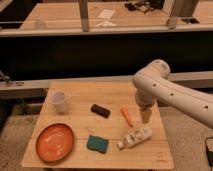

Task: Pick up the ceramic bowl

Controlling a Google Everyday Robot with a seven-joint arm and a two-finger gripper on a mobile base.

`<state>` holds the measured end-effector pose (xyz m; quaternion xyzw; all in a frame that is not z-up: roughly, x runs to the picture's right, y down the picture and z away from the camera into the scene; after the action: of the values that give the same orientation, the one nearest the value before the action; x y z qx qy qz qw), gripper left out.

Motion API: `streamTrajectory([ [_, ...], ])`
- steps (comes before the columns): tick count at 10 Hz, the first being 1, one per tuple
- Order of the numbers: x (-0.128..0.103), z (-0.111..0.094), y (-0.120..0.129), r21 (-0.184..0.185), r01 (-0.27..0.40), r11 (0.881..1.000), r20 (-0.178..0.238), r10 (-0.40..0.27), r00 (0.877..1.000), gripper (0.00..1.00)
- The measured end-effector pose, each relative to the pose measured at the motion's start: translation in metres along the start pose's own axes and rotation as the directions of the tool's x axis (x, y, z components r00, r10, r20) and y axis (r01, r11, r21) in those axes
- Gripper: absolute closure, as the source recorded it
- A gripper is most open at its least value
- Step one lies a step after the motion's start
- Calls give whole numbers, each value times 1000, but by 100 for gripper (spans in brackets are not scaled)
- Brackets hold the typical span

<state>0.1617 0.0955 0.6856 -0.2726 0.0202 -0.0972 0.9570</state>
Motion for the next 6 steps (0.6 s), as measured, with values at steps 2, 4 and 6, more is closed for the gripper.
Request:
streamTrajectory([
  [2,-9,-1,-3,1,36,999,-18,-36,999,20],
  [4,-43,-3,-11,13,80,997,-30,-80,996,20],
  [6,-72,-5,-16,20,132,991,-43,-132,990,20],
])
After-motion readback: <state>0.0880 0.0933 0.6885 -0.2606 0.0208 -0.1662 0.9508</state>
